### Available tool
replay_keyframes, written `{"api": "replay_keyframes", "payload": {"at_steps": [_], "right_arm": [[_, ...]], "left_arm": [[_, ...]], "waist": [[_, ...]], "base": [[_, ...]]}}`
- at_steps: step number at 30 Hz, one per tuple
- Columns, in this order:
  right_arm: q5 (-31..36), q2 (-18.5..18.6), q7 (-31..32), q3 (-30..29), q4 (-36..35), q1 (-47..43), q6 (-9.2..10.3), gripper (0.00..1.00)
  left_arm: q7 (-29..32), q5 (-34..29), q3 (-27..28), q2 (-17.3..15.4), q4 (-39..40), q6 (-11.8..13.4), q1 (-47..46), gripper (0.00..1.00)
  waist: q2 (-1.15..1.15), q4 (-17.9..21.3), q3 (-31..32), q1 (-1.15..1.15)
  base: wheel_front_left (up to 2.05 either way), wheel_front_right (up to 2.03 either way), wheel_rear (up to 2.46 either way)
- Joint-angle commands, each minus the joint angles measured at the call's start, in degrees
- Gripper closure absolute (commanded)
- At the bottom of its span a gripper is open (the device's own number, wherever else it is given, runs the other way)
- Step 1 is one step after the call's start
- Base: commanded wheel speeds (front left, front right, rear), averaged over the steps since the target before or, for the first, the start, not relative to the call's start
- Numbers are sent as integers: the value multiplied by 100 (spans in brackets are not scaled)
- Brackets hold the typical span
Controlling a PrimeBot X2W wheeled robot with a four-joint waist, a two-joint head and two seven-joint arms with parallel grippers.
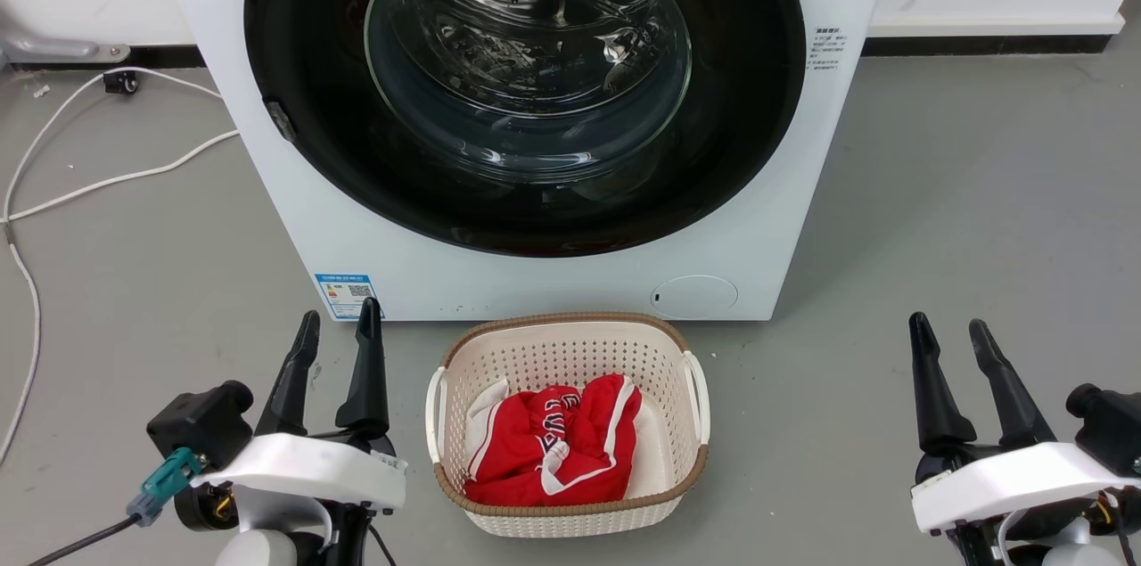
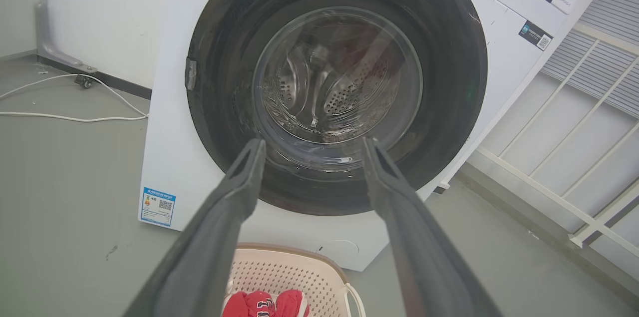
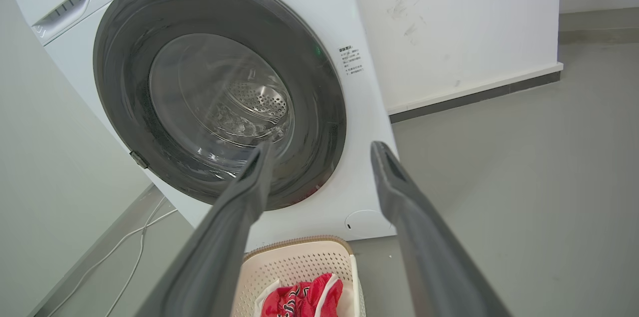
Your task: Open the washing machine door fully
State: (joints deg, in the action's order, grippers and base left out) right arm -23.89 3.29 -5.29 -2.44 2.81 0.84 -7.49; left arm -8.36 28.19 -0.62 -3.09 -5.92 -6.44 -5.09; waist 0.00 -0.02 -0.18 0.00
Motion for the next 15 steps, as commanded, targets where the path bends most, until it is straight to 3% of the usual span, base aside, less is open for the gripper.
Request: {"api": "replay_keyframes", "payload": {"at_steps": [1, 15], "right_arm": [[152, -12, -17, 6, -88, -17, 0, 0], [954, -25, 3, 29, -160, -78, 0, 0]], "left_arm": [[-61, -140, -18, -46, 37, 28, -37, 0], [-252, -978, -155, -144, -10, 232, -5, 0]], "waist": [[0, -2, 0, 0], [0, -17, 6, 0]], "base": [[0, 0, 0], [0, 0, 0]]}}
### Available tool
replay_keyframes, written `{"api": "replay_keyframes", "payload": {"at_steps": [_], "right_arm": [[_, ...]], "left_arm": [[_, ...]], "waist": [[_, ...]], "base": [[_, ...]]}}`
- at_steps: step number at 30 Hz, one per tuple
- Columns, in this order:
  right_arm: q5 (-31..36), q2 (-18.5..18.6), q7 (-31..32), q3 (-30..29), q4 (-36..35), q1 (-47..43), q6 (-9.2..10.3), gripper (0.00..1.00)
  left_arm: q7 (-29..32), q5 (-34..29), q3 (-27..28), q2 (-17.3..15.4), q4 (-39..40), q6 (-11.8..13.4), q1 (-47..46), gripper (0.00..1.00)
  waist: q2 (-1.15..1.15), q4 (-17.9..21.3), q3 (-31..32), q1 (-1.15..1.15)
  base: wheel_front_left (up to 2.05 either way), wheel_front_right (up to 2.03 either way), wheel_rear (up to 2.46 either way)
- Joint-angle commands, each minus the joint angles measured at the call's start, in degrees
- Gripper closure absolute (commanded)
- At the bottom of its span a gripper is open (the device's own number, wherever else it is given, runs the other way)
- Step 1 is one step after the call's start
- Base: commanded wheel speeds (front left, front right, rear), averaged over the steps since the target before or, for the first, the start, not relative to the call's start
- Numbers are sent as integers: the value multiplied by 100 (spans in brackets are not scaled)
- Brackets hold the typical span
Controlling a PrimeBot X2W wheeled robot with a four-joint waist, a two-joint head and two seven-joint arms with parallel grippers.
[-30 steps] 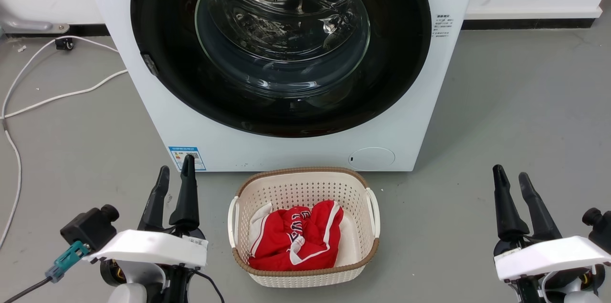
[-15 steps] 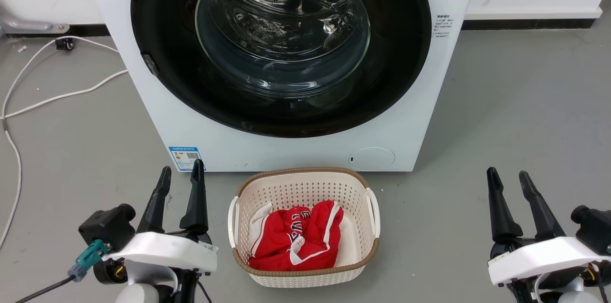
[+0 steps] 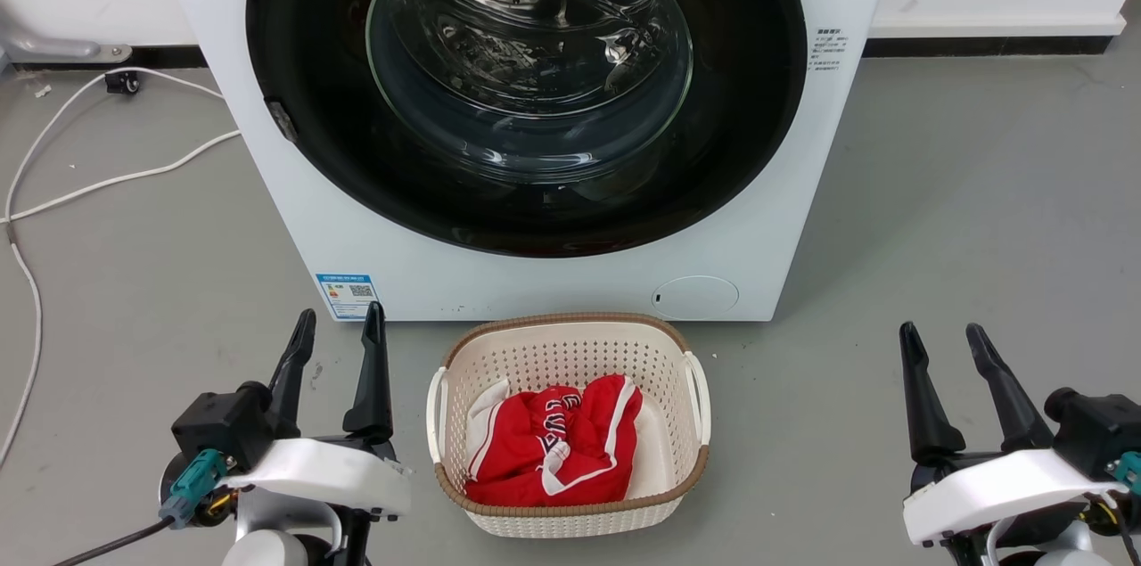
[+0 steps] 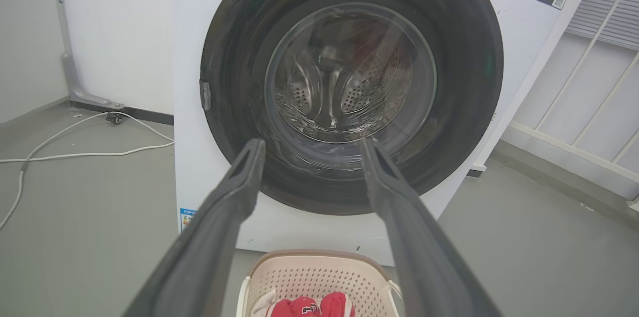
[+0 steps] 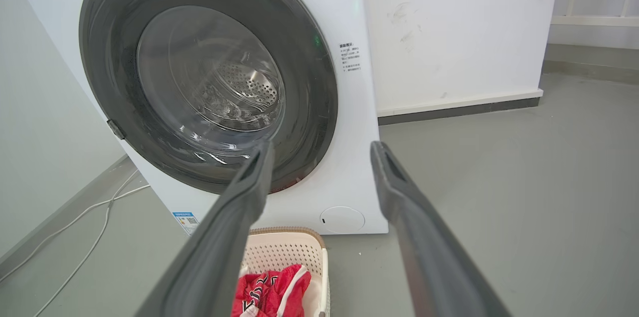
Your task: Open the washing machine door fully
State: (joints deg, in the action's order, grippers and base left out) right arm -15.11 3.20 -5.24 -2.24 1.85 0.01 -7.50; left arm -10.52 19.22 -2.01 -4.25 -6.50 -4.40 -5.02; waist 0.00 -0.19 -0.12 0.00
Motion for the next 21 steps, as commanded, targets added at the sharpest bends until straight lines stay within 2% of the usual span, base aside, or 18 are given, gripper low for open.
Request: {"api": "replay_keyframes", "payload": {"at_steps": [1, 21], "right_arm": [[134, -17, -2, 10, -69, 8, 2, 0], [1018, -32, 0, -15, -146, -67, 2, 0]], "left_arm": [[-43, -136, -25, -33, 52, 36, -12, 0], [-285, -1065, -137, -102, 91, 237, 73, 0]], "waist": [[0, -1, 0, 0], [0, -17, 17, 0]], "base": [[0, 0, 0], [0, 0, 0]]}}
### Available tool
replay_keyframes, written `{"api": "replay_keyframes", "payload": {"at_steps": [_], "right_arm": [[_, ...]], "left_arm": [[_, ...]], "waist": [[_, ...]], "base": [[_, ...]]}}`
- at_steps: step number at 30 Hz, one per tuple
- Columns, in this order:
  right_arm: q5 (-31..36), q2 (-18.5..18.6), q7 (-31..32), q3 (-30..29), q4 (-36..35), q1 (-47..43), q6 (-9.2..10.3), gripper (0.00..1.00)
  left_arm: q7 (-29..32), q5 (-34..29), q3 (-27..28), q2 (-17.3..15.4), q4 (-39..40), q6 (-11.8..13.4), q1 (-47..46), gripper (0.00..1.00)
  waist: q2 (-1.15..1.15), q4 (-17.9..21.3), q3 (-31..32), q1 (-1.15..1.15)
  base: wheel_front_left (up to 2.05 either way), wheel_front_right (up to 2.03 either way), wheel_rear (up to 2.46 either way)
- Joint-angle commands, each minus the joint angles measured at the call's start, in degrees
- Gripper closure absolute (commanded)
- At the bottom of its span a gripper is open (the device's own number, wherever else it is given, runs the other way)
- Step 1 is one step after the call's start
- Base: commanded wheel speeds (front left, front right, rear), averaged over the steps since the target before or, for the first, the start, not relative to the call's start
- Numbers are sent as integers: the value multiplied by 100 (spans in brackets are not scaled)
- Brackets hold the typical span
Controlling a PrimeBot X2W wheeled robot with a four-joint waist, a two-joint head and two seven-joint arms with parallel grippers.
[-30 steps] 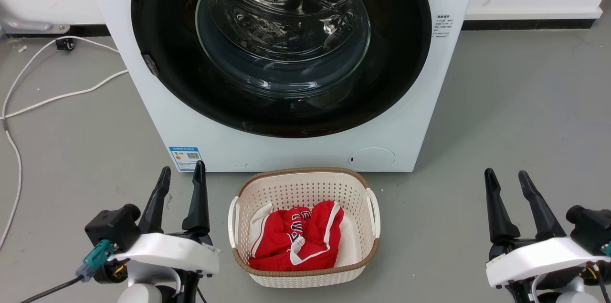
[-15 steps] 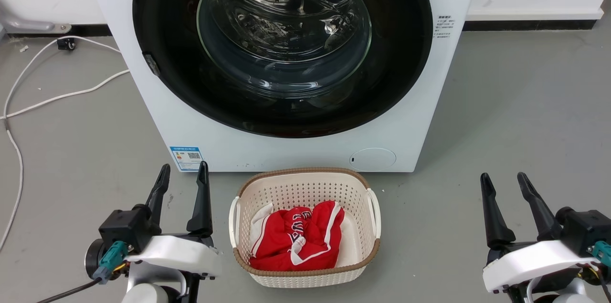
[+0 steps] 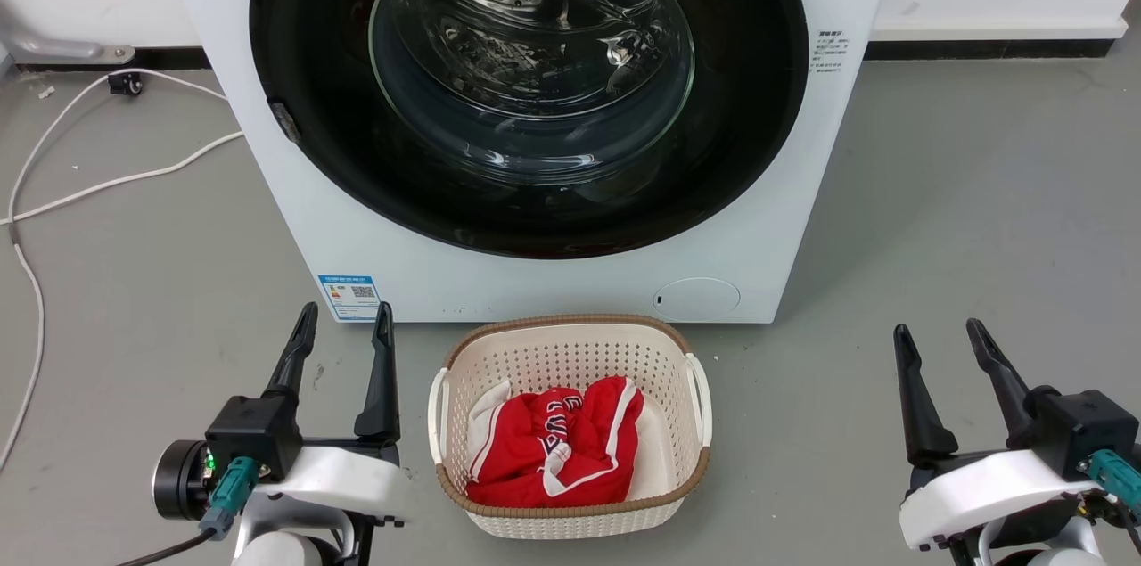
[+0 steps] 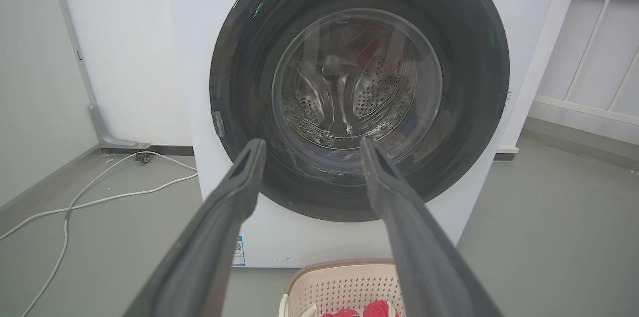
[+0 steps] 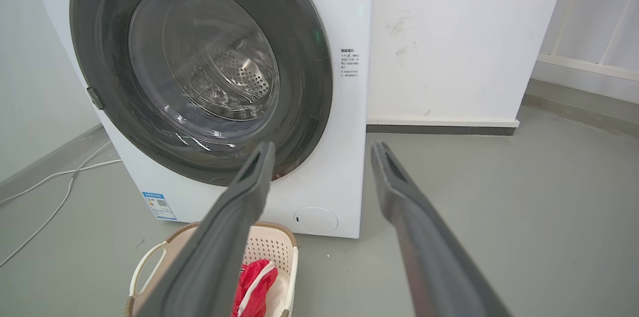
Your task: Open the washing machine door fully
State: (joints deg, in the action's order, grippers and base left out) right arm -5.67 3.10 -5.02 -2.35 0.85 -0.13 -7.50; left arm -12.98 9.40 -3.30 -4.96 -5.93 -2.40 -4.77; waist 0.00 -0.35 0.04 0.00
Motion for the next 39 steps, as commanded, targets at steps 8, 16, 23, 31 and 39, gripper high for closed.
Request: {"api": "replay_keyframes", "payload": {"at_steps": [8, 16, 23, 31, 39], "right_arm": [[332, -28, -50, 17, -59, -71, 2, 0], [534, -33, -95, 24, -50, -89, 2, 0], [532, -34, -111, 27, -13, -91, 2, 0], [391, -33, -131, 21, 33, -90, 2, 32], [178, -33, -130, 65, 101, -76, 2, 100]], "left_arm": [[-122, -364, -5, -17, 25, 31, 76, 0], [-200, -590, 46, 43, 4, -12, 95, 0], [-225, -652, 108, 93, -42, -45, 114, 0], [-225, -643, 159, 127, -74, -82, 109, 0], [-225, -674, 204, 153, -81, -110, 99, 0]], "waist": [[0, 1, 3, 0], [0, 1, 11, 0], [0, -4, 14, 0], [0, -1, 15, 0], [0, -1, 18, 0]], "base": [[0, 0, 0], [0, 0, 0], [0, 0, 0], [0, 0, 0], [0, 0, 0]]}}
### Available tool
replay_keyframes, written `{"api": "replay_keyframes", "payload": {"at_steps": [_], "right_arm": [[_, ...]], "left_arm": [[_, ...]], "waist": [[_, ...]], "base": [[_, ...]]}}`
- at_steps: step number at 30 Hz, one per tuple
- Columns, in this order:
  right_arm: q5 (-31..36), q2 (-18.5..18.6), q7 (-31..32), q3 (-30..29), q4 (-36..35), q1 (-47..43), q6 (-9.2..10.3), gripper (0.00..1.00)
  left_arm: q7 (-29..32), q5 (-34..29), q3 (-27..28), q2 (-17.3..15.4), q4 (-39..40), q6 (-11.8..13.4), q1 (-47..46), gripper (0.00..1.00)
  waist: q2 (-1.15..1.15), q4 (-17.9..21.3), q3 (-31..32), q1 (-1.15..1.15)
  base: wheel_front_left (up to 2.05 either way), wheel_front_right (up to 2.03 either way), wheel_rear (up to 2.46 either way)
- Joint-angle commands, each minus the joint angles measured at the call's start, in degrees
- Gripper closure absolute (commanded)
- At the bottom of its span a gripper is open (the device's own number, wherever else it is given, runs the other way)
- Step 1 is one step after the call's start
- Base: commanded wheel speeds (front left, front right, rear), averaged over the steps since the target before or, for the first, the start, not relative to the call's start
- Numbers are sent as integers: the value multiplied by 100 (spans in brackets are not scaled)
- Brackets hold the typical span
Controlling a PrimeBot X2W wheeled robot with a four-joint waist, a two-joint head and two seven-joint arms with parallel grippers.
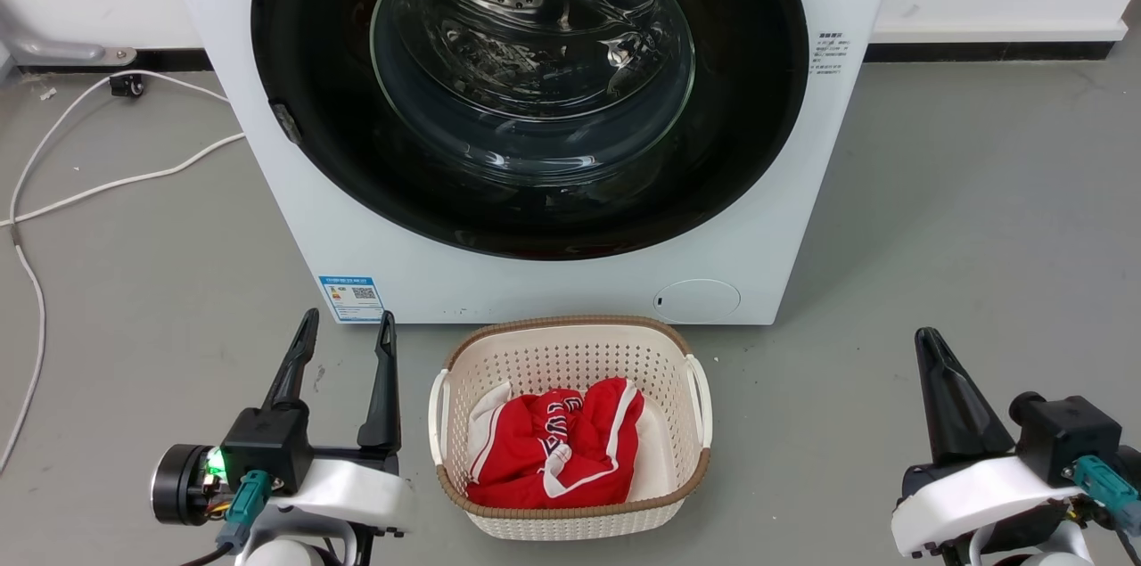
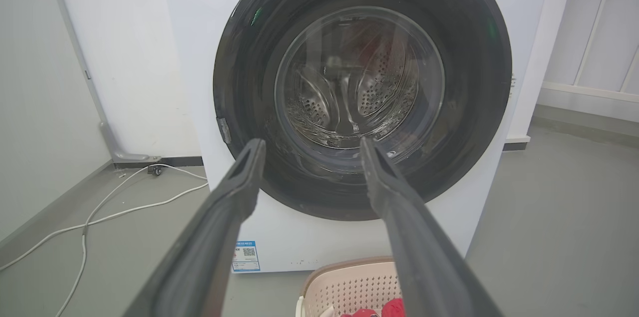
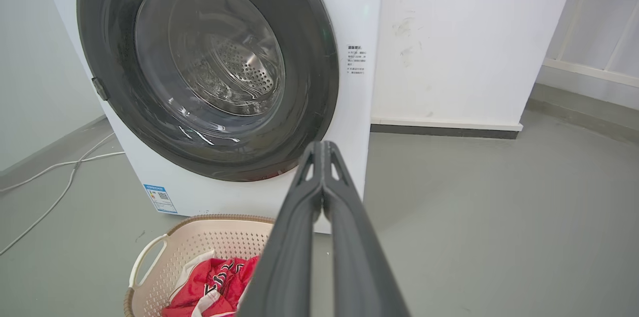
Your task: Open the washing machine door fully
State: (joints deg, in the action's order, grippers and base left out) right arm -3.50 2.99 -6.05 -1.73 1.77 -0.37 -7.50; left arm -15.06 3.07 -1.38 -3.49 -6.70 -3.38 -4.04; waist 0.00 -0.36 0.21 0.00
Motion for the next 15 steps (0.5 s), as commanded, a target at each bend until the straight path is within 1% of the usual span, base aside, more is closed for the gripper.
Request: {"api": "replay_keyframes", "payload": {"at_steps": [1, 3, 5, 8, 9, 13, 15], "right_arm": [[-40, -22, -26, 3, 9, -53, 2, 100], [-194, -22, -60, 1, 23, -37, 2, 100], [-497, -22, -74, 18, 72, -16, 2, 100], [-1146, -22, -99, 1, 146, 38, 2, 100], [-1442, -22, -125, -15, 171, 73, 2, 100], [-3043, -19, -246, 22, 327, 221, 2, 100], [-3982, -20, -317, 52, 425, 283, 2, 100]], "left_arm": [[-17, -42, 11, 6, -4, -12, 26, 0], [-17, -40, 21, 9, -3, -13, 24, 0], [-17, -47, 30, 12, -5, -18, 22, 0], [-17, -54, 44, 18, -5, -25, 18, 0], [-17, -55, 50, 20, -5, -25, 16, 0], [-17, -48, 71, 29, -6, -25, 12, 0], [-17, -43, 76, 33, -4, -28, 6, 0]], "waist": [[0, -1, 1, 0], [0, -2, 0, 0], [0, -3, -1, 0], [0, -2, -4, 0], [0, -1, -7, 0], [0, 1, -9, 0], [0, 2, -16, 0]], "base": [[0, 0, 0], [0, 0, 0], [0, 0, 0], [0, 0, 0], [0, 0, 0], [0, 0, 0], [0, 0, 0]]}}
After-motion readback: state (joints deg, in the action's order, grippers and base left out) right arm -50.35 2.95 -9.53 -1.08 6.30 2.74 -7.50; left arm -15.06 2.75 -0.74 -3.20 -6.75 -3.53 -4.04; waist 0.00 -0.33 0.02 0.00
